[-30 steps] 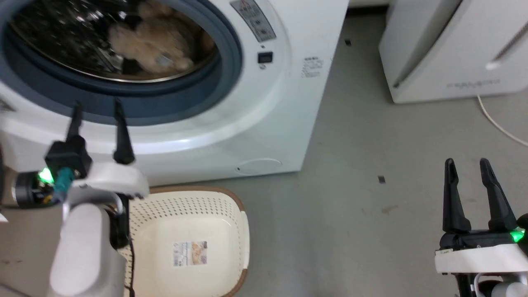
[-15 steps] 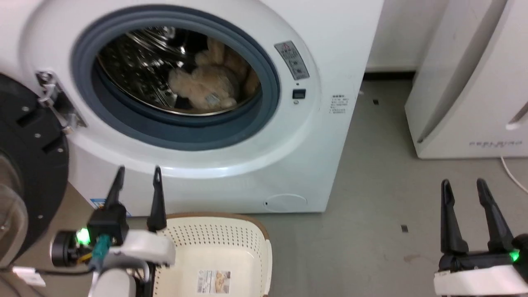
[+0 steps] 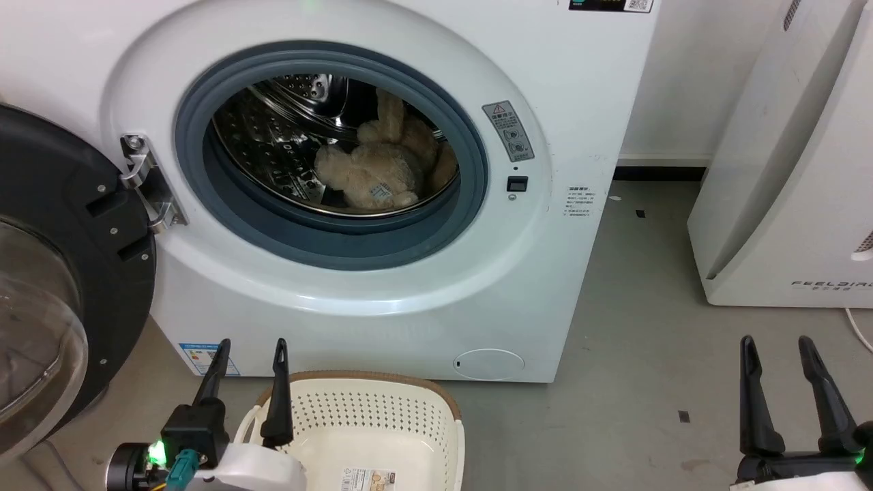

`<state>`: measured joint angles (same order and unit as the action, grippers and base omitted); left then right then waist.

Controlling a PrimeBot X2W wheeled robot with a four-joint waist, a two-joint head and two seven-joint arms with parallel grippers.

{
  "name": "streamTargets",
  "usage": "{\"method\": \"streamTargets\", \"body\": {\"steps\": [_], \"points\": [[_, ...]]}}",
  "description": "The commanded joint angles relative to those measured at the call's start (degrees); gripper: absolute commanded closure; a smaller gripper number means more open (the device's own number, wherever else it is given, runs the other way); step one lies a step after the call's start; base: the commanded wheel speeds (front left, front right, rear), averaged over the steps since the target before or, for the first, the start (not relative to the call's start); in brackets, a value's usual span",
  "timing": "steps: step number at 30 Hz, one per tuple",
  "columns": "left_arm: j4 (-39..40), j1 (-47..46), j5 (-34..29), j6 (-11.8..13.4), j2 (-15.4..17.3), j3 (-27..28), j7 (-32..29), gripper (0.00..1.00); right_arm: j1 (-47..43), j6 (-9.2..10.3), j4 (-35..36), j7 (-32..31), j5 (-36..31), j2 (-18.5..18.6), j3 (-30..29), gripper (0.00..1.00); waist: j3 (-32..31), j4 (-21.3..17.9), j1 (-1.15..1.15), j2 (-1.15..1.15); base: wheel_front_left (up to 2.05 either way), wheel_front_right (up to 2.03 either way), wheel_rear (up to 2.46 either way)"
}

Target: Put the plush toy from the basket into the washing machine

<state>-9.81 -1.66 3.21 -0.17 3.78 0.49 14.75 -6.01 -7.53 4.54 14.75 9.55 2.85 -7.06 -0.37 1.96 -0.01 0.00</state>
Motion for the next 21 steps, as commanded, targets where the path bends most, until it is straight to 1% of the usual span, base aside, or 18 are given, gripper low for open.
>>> {"method": "streamTargets", "body": {"steps": [1, 8, 9, 21], "points": [[0.26, 0.83, 0.01, -0.2, -0.35, -0.18, 0.25, 0.0, -0.92, 0.04, -0.2, 0.25, 0.42, 0.03, -0.07, 0.0, -0.09, 0.14, 0.01, 0.0, 0.0, 0.0, 0.0], [0.24, 1.31, 0.0, 0.0, -0.62, 0.46, 0.25, 0.0, -1.3, 0.04, -0.67, 0.25, 0.42, 0.03, 0.12, 0.0, -0.41, 0.21, 0.01, 0.0, 0.0, 0.0, 0.0], [0.11, 0.55, -0.02, 0.02, -0.63, 0.36, -0.03, 1.0, -0.54, 0.0, -0.54, -0.01, -0.01, 0.0, 0.07, 1.0, -0.41, 0.2, 0.01, 0.0, 0.0, 0.0, 0.0], [0.89, 0.64, -0.28, 0.03, -0.66, 0.26, -1.26, 1.0, 0.0, 0.0, -0.85, -1.19, -0.78, 0.0, 0.65, 1.0, -0.36, 0.03, 0.01, 0.0, 0.0, 0.0, 0.0]]}}
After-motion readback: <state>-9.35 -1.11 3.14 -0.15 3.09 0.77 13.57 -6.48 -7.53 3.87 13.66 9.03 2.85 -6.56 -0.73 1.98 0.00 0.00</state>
